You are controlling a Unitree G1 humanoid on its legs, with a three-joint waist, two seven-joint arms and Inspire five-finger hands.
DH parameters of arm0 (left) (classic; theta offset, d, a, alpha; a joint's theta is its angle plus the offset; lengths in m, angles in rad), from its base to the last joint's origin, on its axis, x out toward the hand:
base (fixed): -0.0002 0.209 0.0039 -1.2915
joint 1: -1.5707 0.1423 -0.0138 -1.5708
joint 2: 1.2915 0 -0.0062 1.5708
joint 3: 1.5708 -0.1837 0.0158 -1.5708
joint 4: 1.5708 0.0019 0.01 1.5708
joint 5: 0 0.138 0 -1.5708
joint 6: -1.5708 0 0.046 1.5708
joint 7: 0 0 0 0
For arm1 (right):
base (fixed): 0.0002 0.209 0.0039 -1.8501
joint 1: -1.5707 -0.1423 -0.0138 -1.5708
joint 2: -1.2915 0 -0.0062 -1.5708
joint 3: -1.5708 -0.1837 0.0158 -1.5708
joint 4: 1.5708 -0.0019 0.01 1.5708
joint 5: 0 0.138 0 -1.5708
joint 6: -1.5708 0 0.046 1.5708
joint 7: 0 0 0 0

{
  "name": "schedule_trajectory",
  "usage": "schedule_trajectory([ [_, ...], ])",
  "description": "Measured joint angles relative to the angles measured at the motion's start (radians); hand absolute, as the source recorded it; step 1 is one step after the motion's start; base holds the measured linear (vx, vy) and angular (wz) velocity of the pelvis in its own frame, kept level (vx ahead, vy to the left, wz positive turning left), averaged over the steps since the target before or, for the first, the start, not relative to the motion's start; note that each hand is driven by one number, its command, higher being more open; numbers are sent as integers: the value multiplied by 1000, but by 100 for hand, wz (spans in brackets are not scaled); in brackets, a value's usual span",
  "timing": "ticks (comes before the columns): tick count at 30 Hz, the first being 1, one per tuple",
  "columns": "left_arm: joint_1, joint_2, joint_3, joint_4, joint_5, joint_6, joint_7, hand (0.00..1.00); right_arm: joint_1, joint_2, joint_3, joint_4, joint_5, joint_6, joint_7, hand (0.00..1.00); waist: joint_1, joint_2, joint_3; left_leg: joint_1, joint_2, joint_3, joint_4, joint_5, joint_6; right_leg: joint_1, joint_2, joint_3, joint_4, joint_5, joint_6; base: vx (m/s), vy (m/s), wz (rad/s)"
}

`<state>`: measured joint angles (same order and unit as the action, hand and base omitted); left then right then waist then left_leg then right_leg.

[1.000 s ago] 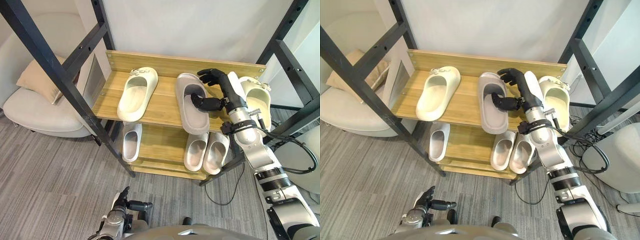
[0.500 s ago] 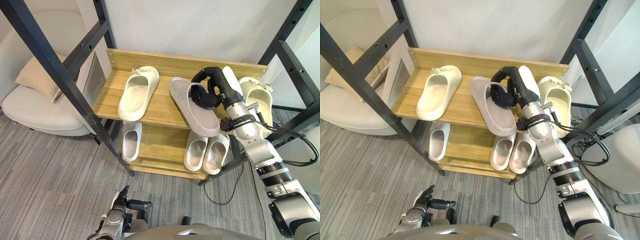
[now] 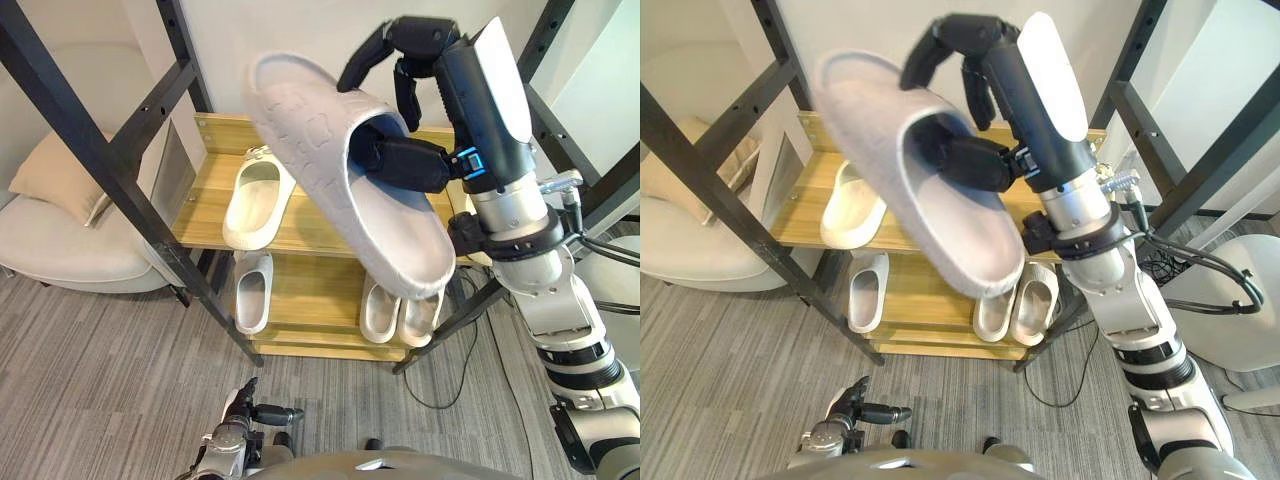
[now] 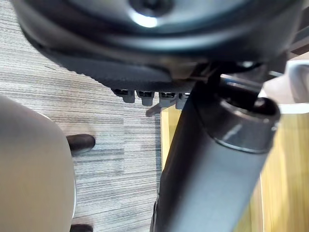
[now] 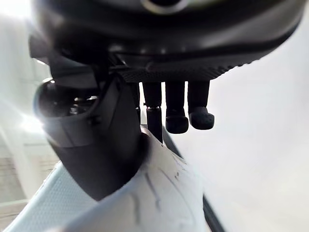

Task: Organize the slippers on the shoe rack

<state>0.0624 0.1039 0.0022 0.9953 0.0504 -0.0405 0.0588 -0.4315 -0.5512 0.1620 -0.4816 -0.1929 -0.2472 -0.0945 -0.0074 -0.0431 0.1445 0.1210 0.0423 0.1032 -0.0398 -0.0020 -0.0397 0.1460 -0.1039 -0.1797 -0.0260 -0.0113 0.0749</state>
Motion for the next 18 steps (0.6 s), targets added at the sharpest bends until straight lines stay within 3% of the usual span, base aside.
schedule_trajectory([
  [3,0,-9,2,11,0,0,0,100,59,23,1,-81,59,-46,10,0,0,16,-10,3,0,6,0,0,0,-1,-1,7,3,0,0,-32,2,-6],
  [8,6,-21,-15,12,0,-1,-4,100,142,98,85,-119,220,-51,61,0,0,40,-25,12,1,20,-2,0,0,-2,0,19,5,0,0,-12,-2,-8],
  [10,6,-21,-27,12,0,-2,-6,100,194,124,203,-111,337,-44,140,0,0,45,-28,12,2,21,-1,0,-1,-2,1,19,5,0,0,0,0,0],
  [18,2,-8,-66,17,1,-8,-16,100,265,151,436,50,413,17,285,0,7,36,-35,14,2,20,1,0,0,1,0,19,7,0,0,0,0,0],
])
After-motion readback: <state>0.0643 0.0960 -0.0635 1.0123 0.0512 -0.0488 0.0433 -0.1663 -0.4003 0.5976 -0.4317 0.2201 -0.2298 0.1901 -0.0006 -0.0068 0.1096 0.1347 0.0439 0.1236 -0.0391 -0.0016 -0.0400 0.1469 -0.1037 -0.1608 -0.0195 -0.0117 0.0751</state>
